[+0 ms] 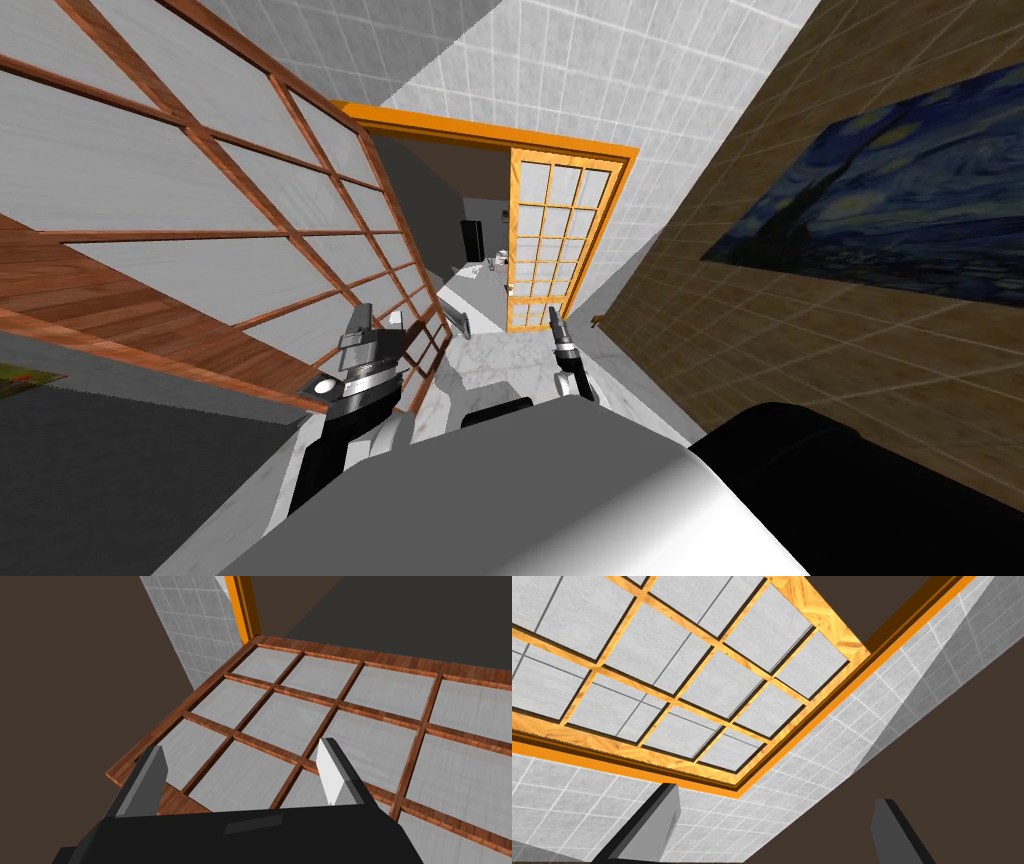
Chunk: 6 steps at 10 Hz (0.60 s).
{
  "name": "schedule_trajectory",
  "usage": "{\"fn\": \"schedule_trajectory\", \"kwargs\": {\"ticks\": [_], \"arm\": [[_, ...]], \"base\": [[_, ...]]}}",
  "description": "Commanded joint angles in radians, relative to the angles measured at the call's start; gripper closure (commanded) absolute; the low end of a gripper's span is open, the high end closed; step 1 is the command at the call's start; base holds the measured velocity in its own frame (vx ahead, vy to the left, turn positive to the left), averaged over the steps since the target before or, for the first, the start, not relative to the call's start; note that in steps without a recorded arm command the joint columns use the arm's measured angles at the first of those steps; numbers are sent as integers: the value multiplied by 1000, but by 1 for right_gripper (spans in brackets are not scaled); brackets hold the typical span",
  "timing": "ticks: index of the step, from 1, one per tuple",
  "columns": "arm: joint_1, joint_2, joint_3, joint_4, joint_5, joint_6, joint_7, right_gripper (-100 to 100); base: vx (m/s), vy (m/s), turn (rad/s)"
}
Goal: Pull the door open
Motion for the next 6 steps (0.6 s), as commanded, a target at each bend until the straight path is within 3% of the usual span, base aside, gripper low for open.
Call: {"fn": "schedule_trajectory", "kwargs": {"ticks": [1, 6], "arm": [[-5, -3, -3, 31, -6, -5, 40, -100], [-28, -12, -16, 129, -26, -16, 156, -100]], "base": [[98, 18, 55], [105, 9, 58]]}}
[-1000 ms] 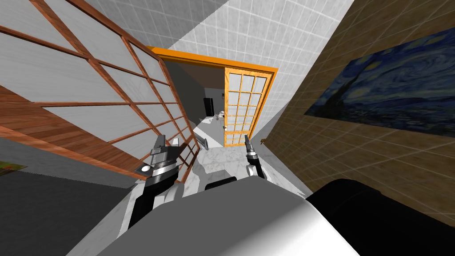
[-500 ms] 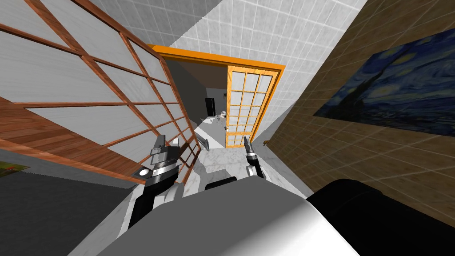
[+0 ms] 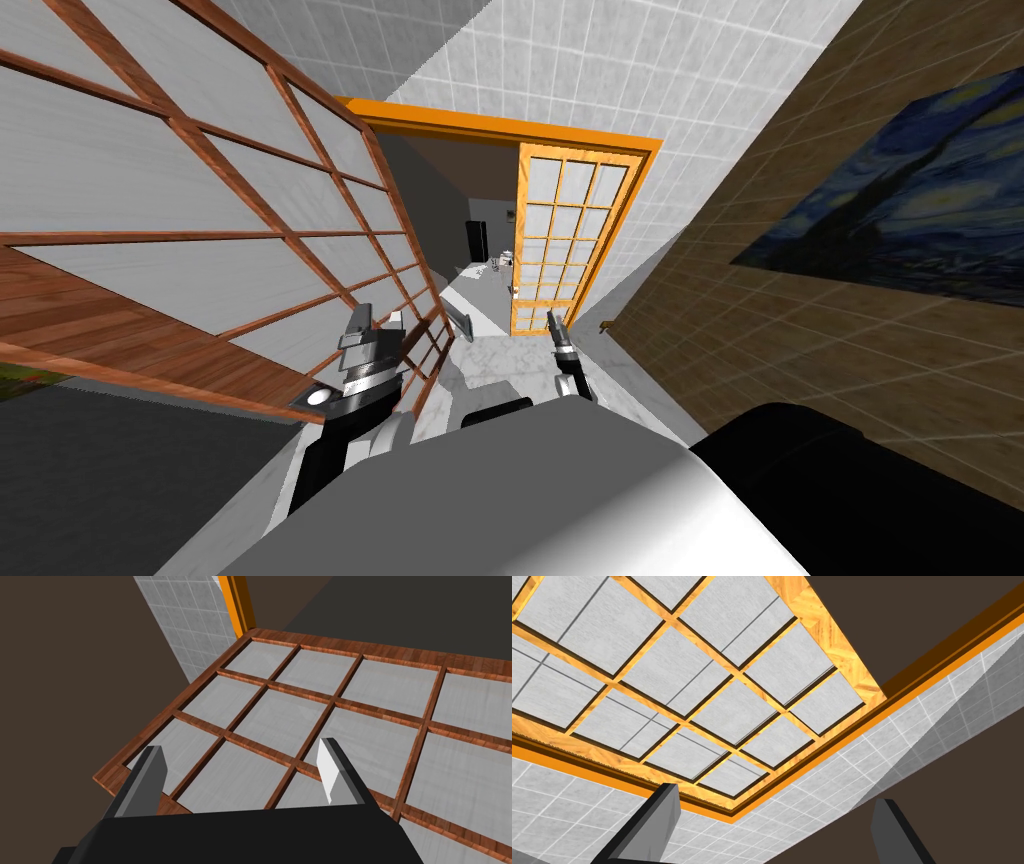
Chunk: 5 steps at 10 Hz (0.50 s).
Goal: Pull the door open
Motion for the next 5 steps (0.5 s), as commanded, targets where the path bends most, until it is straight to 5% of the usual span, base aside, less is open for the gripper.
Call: {"fn": "schedule_trajectory", "kwargs": {"ticks": [1, 5], "arm": [[-8, -2, -4, 33, -7, -4, 42, -100], [-26, -7, -15, 113, -23, -13, 137, -100]], "base": [[97, 10, 51], [103, 4, 60]]}}
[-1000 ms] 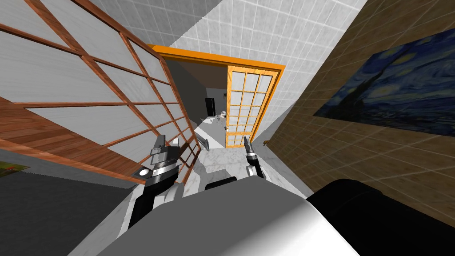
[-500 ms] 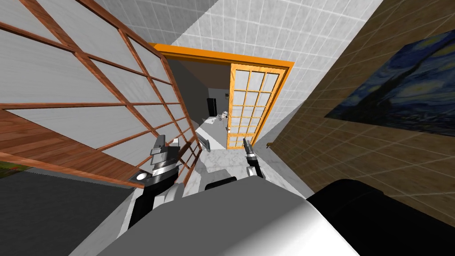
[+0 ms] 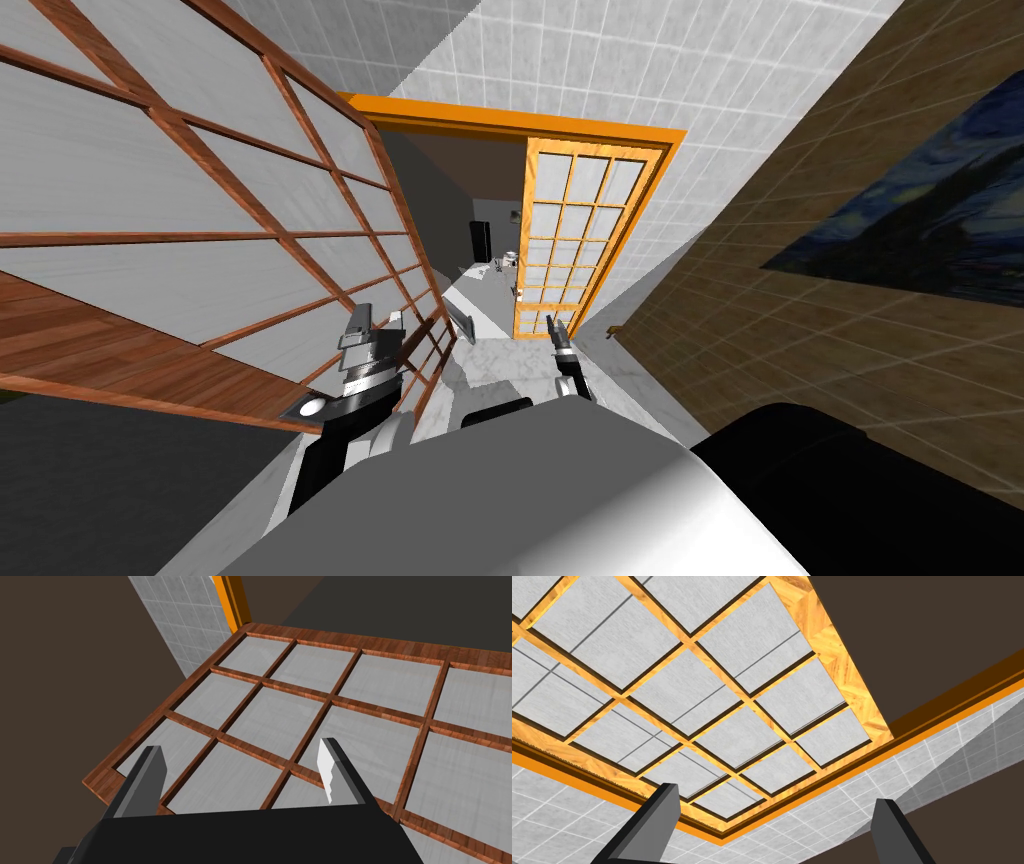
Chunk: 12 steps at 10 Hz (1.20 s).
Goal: Pull the door open
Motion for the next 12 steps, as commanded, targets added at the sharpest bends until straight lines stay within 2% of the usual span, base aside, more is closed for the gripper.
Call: {"fn": "schedule_trajectory", "kwargs": {"ticks": [1, 12], "arm": [[-9, -1, -4, 37, -6, -6, 42, -100], [-54, -2, -29, 234, -46, -29, 276, -100]], "base": [[97, 10, 51], [94, 7, 50]]}}
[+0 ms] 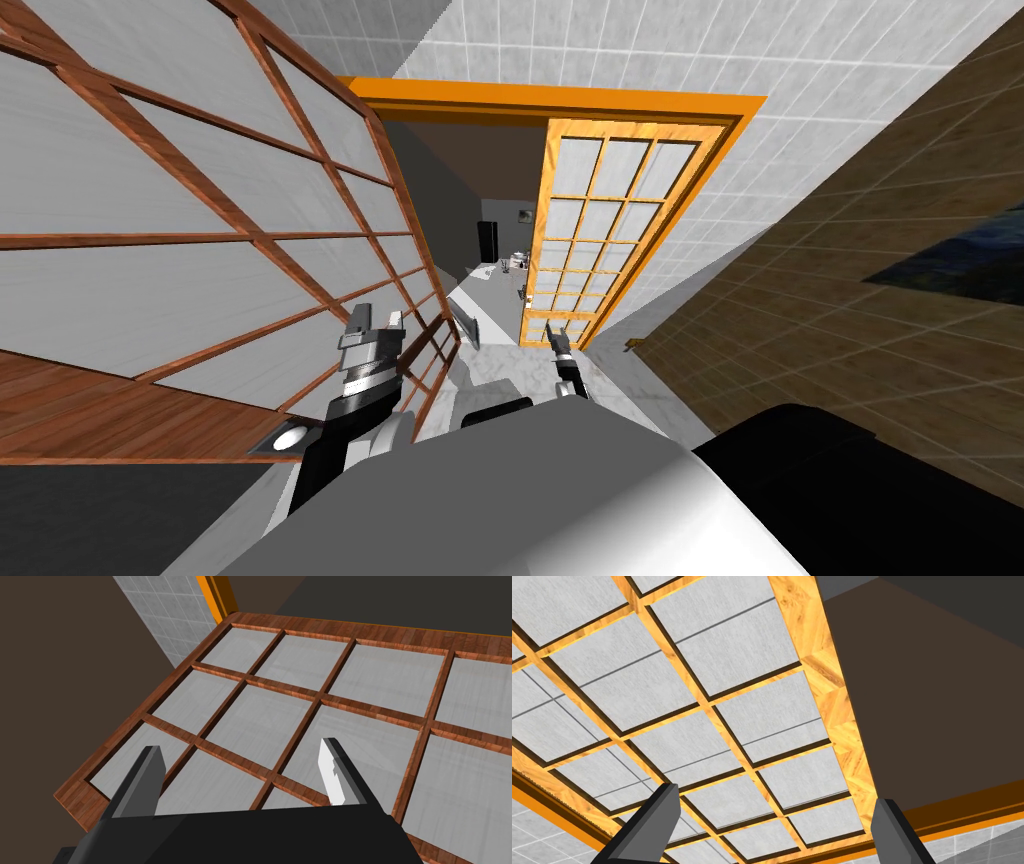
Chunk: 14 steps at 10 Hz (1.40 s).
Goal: Pull the door open
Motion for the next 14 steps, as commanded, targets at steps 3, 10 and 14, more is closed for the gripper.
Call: {"fn": "schedule_trajectory", "kwargs": {"ticks": [3, 10, 14], "arm": [[-16, 5, -7, 70, -13, -11, 85, -100], [-44, 12, -23, 190, -37, -25, 228, -100], [-58, 17, -31, 250, -49, -32, 299, -100]], "base": [[103, -1, 49], [101, -5, 49], [94, -16, 41]]}}
